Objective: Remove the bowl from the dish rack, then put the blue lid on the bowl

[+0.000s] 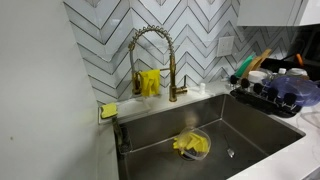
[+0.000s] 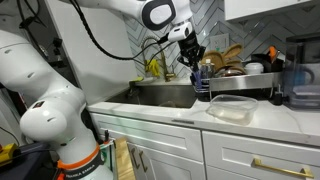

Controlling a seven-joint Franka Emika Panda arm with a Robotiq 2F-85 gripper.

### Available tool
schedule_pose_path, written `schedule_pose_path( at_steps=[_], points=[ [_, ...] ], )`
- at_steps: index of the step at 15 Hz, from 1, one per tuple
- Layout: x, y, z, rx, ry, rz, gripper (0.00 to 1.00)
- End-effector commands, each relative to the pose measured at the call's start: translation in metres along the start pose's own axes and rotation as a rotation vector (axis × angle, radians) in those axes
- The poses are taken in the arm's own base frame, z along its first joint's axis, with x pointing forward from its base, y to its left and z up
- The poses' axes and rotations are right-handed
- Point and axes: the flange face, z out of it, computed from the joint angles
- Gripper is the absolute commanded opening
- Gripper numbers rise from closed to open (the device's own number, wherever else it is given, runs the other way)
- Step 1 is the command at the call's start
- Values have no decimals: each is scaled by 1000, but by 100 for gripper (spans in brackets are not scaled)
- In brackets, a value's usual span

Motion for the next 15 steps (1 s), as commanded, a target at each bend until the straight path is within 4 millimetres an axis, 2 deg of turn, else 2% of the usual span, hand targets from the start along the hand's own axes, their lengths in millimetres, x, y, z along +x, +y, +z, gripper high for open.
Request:
schedule_pose_path(
  at_steps=[1,4,7,9,14,15],
  points=[
    [12,-6,-39,8,50,26,2],
    [25,-10,-67,8,76,-30,2],
    [47,-13,-85,-20,103,-65,2],
    [62,-15,-90,-45,101,-100,2],
    [116,-14,-92,-111,137,-220,2],
    [101,-12,-91,-91,116,-182,9]
  ],
)
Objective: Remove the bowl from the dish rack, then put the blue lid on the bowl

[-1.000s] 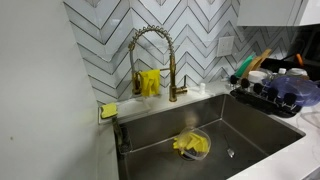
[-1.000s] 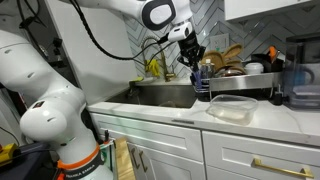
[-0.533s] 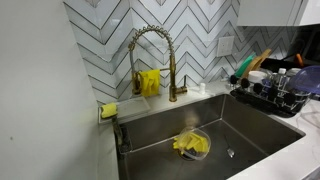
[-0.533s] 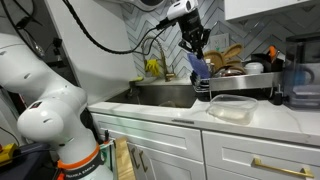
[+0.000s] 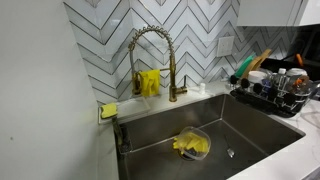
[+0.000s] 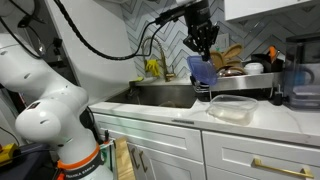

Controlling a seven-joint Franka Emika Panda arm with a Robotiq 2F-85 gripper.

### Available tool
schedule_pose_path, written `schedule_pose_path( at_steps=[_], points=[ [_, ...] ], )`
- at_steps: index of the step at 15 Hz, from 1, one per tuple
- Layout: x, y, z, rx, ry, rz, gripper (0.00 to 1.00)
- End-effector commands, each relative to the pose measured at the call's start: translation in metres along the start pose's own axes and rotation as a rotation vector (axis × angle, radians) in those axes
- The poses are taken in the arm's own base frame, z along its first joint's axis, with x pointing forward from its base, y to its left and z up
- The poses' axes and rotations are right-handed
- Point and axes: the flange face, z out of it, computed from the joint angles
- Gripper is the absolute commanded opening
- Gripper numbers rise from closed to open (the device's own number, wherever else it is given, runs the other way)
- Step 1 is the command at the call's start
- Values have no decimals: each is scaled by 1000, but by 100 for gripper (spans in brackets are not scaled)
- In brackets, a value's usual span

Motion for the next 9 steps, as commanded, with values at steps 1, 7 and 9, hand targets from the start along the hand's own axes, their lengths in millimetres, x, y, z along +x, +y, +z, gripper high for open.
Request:
schedule_pose_path(
  at_steps=[1,7,9],
  points=[
    [9,2,1,-5,6,-12,9],
    [27,2,-3,-3,37,-75,2],
    [34,3,-1,-22,31,-112,2]
  ],
)
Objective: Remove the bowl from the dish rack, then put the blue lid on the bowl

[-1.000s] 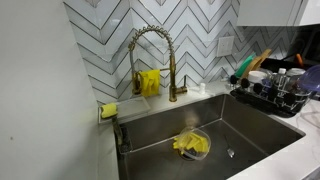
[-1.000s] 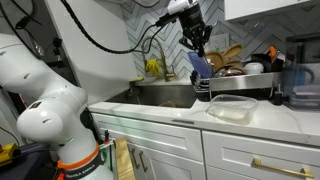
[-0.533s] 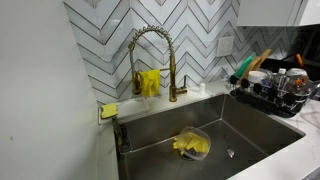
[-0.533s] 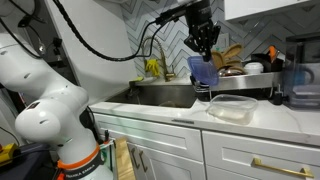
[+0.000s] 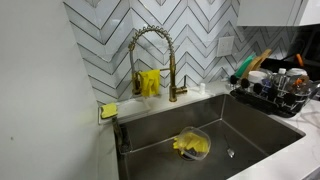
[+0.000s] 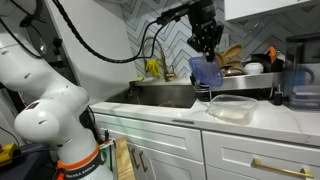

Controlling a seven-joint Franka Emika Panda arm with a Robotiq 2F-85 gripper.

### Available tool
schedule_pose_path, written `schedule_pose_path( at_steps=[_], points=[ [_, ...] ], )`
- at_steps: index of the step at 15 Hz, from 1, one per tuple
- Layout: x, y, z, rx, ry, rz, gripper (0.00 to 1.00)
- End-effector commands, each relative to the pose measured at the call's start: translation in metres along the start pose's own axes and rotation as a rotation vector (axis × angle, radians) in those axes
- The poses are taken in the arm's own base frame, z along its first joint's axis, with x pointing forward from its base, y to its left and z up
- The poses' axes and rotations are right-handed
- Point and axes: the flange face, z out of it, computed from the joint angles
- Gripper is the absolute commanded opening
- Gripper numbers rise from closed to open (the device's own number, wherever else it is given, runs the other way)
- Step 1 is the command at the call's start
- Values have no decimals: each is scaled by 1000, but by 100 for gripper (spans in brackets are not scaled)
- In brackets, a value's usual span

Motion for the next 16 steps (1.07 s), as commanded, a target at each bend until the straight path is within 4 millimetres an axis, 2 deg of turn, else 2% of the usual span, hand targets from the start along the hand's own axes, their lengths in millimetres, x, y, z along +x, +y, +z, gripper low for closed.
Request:
schedule_pose_path(
  at_steps=[1,10,16],
  points=[
    [17,4,3,-26,7,-66,2],
    [45,11,33,-90,9,-185,2],
    [56,8,47,-28,28,-189,2]
  ],
)
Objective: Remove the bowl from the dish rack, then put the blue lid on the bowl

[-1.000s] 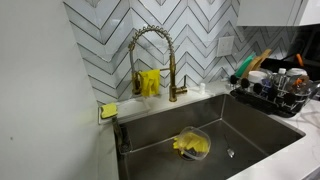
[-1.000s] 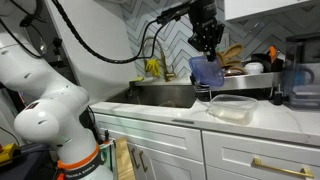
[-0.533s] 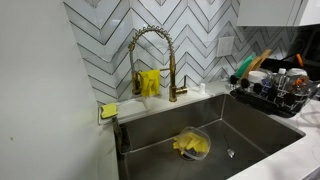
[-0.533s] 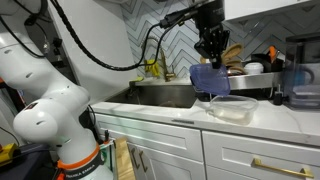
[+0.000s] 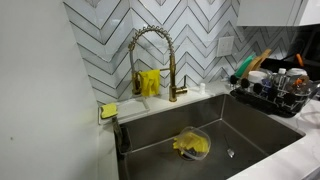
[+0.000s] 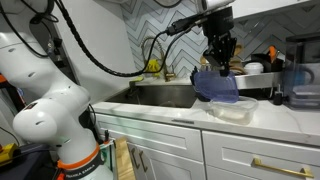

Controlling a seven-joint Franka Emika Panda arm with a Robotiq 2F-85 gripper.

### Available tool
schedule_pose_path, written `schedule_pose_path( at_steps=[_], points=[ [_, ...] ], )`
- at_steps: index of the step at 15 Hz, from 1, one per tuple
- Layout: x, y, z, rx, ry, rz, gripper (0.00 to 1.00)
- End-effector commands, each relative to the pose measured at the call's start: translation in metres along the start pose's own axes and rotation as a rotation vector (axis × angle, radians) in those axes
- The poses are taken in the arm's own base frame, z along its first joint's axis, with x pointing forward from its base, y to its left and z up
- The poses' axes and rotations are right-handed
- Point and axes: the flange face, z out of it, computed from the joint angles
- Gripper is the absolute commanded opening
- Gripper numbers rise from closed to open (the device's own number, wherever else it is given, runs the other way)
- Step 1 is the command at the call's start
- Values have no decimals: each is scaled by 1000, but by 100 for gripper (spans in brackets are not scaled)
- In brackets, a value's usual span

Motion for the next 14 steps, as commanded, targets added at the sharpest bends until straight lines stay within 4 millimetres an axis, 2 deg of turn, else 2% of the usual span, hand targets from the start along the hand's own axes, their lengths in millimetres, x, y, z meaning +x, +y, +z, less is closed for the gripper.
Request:
schedule_pose_path(
  at_steps=[1,6,14],
  points=[
    [7,5,10,30,11,-17,2],
    [14,8,19,101,25,1,2],
    [11,14,33,241,-11,-2,2]
  ],
)
